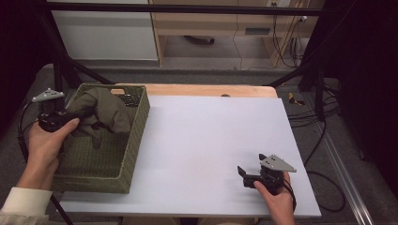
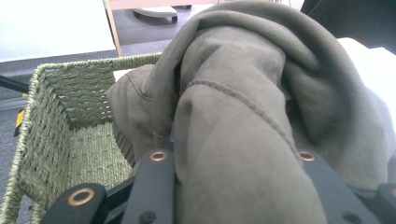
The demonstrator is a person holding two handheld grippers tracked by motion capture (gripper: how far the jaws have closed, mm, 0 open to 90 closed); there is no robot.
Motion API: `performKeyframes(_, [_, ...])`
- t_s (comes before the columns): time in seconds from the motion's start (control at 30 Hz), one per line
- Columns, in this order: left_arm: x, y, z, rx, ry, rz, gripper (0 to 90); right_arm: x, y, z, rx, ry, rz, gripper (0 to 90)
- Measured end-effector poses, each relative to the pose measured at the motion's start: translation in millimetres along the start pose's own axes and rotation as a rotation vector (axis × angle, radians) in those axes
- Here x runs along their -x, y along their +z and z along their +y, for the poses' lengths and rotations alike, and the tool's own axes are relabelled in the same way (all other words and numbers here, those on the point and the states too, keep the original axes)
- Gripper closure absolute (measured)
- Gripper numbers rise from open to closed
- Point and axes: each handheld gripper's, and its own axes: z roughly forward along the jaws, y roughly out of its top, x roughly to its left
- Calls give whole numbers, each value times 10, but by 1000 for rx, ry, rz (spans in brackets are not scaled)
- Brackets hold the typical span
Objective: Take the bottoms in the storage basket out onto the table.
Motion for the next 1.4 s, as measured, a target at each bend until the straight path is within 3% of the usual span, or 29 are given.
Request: performKeyframes(1.4, [236, -216, 189, 105, 16, -41, 663, -1, 0, 0, 0, 1, 0, 55])
